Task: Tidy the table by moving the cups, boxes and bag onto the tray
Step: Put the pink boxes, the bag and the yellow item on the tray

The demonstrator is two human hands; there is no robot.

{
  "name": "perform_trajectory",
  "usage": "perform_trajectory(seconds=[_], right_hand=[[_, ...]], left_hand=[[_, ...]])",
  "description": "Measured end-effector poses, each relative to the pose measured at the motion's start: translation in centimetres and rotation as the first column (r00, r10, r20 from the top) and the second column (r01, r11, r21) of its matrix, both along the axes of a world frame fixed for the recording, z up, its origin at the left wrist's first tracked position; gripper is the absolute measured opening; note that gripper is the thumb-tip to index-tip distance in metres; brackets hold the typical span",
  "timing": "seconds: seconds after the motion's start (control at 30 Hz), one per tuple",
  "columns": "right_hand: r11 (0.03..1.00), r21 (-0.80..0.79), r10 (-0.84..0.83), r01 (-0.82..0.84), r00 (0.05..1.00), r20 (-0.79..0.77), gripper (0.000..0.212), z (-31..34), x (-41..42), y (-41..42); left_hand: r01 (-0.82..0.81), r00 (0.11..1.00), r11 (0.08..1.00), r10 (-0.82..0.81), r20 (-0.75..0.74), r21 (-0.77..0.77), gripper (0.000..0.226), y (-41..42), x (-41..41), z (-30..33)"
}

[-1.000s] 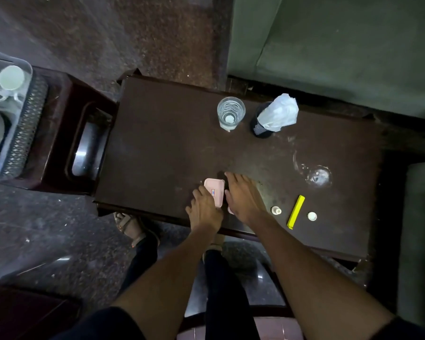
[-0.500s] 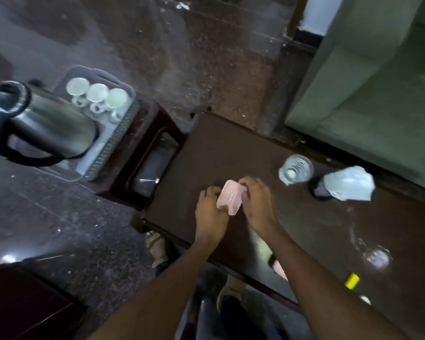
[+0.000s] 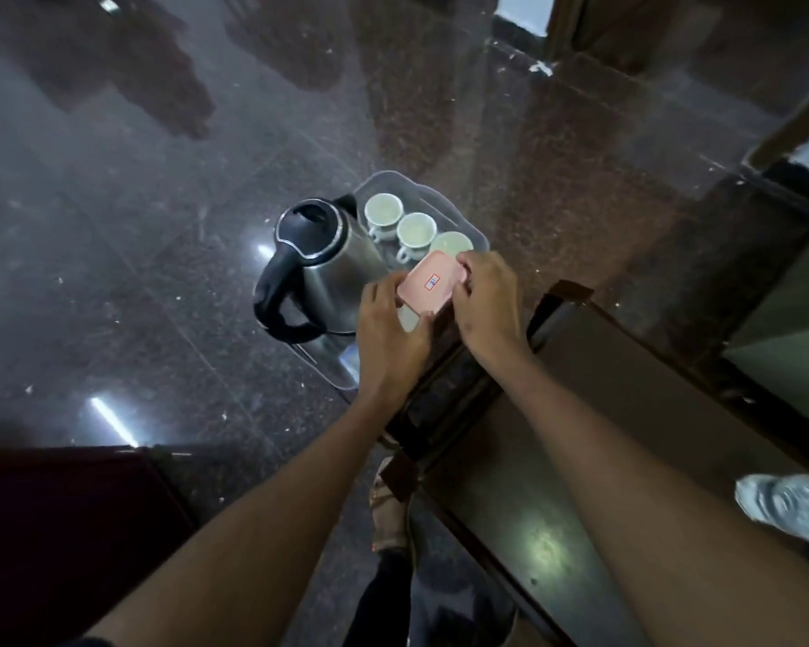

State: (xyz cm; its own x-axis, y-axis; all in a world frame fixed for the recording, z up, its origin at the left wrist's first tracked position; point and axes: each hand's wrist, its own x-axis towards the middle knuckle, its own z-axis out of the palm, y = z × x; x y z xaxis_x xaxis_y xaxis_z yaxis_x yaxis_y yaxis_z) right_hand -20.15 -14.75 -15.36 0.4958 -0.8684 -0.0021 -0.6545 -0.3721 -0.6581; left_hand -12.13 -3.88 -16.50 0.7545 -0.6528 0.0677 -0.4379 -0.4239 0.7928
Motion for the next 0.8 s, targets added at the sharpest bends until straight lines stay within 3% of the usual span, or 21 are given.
perform_trajectory(seconds=[0.07, 0.17, 0.37, 0.5, 0.57, 0.67, 0.8], right_hand=[[0.997, 0.014, 0.070, -0.070, 0.997, -0.031, 0.042, -0.6, 2.1, 0.3], [0.990, -0.010, 0.137, -0.138, 0.987, -0.088, 0.036, -2.1, 3.3, 0.3], [0.979, -0.066, 0.175, -0.192, 0.962, -0.207, 0.028, -4.9, 4.1, 0.8], [0.954, -0.124, 0.221, -0.273, 0.919, -0.327, 0.034, -6.2, 4.0, 1.1], [0.948, -0.179, 0.194, -0.264, 0.923, -0.333, 0.025, -6.6, 3.8, 1.4], [0.924, -0.238, 0.209, -0.299, 0.916, -0.342, 0.027, -6.7, 3.6, 1.4], [0.901, -0.178, 0.266, -0.396, 0.828, -0.494, 0.033, -6.5, 3.5, 1.2]], left_hand=[[-0.023, 0.999, 0.999, 0.024, -0.031, 0.036, 0.048, 0.2, 1.9, -0.8], [0.038, 0.999, 0.996, -0.035, -0.041, 0.077, 0.053, 0.2, 2.8, -2.0], [0.046, 0.998, 0.986, -0.040, -0.043, 0.159, 0.045, 0.5, 3.1, -4.4], [0.114, 0.993, 0.965, -0.106, -0.047, 0.237, 0.044, 0.5, 3.4, -5.1], [0.122, 0.992, 0.956, -0.110, -0.059, 0.266, 0.040, 0.3, 3.5, -5.2], [0.143, 0.989, 0.939, -0.124, -0.081, 0.313, 0.041, 0.0, 3.7, -5.4], [0.167, 0.986, 0.912, -0.154, -0.065, 0.374, 0.040, 0.0, 3.6, -5.6]])
